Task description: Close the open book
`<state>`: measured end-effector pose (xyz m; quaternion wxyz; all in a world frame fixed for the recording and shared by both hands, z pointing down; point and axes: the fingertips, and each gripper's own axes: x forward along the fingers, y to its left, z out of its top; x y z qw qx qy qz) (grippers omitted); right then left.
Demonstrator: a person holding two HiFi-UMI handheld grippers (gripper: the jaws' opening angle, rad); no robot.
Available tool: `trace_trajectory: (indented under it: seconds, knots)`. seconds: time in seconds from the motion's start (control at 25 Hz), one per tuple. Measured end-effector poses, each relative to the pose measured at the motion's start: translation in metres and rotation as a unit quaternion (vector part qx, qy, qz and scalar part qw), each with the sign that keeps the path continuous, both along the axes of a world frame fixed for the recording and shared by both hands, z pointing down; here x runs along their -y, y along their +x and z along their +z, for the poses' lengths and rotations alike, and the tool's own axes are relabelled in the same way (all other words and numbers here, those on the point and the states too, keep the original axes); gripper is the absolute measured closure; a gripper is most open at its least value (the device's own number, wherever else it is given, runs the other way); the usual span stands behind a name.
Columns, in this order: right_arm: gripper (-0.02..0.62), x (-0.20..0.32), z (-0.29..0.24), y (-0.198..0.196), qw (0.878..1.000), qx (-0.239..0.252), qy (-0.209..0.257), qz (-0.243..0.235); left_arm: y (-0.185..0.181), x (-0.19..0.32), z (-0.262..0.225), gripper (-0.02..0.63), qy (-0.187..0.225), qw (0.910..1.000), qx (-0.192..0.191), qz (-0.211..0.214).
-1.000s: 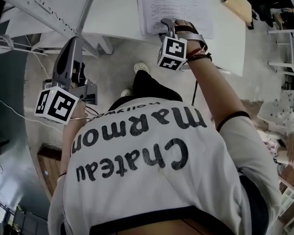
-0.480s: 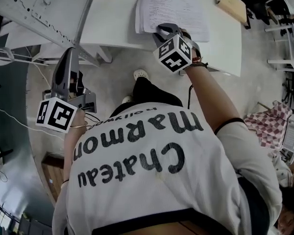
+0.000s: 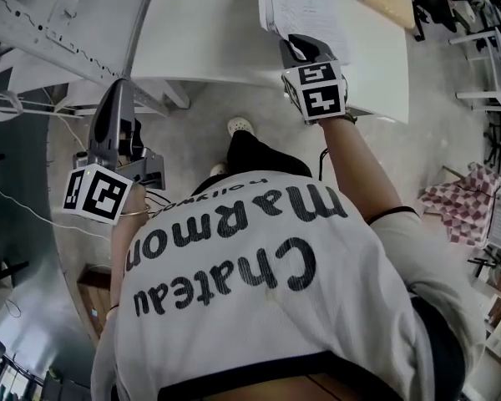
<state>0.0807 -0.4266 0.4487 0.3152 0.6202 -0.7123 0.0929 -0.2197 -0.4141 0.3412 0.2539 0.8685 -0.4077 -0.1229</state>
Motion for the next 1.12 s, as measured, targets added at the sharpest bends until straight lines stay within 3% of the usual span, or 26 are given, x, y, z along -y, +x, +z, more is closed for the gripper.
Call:
trace_trajectory:
  seconds: [0.72, 1.12]
  knots:
    - [0.549, -0.019, 0.017, 0.075, 0.994, 0.063, -0.018, 0.084, 0.02, -0.018, -0.014, 0.583, 0.018, 0.9998, 0.009, -0.006]
    - [0.555, -0.025, 0.036, 0.102, 0.996, 0.07, -0.053, 0.026, 0.043, -0.049, -0.026, 0.583, 0.022, 0.9955, 0.018, -0.09]
